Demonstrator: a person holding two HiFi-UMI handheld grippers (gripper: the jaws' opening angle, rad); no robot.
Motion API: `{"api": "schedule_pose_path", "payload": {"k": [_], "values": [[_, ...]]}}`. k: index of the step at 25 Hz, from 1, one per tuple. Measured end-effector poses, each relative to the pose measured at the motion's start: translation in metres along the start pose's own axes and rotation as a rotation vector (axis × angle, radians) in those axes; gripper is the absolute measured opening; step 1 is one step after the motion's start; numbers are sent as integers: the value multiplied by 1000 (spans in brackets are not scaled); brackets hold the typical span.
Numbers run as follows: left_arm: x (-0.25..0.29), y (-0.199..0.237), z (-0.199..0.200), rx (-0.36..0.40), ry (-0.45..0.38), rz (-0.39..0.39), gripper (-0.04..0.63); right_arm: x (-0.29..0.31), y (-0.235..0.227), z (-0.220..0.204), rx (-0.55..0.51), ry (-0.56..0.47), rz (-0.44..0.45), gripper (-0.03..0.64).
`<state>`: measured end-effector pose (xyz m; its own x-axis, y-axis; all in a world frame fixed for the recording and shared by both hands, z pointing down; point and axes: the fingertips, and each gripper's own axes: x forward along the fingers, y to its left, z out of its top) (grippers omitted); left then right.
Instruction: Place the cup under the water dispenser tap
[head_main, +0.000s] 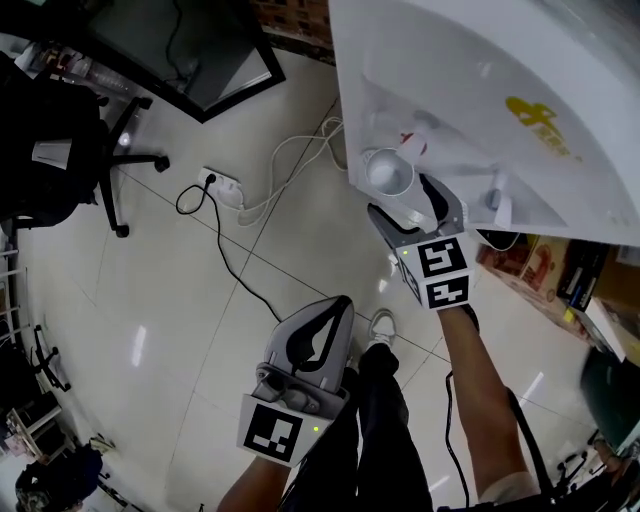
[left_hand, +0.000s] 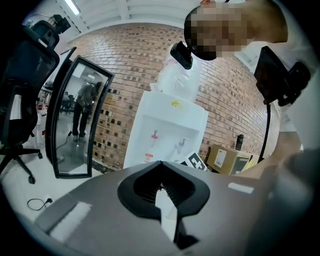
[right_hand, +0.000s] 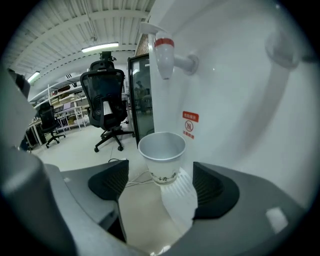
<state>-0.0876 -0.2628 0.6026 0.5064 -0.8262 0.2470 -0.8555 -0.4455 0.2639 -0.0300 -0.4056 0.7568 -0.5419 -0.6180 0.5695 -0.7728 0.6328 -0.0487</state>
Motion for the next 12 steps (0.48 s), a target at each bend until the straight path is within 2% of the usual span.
{"api": "schedule_pose_path", "payload": {"k": [5, 12], "values": [[-13, -11, 18, 5, -12, -5, -18, -39, 19, 9, 38, -12, 7, 410], [-38, -25, 53, 14, -48, 3, -18, -107, 65, 49, 79, -63, 47, 404]]}}
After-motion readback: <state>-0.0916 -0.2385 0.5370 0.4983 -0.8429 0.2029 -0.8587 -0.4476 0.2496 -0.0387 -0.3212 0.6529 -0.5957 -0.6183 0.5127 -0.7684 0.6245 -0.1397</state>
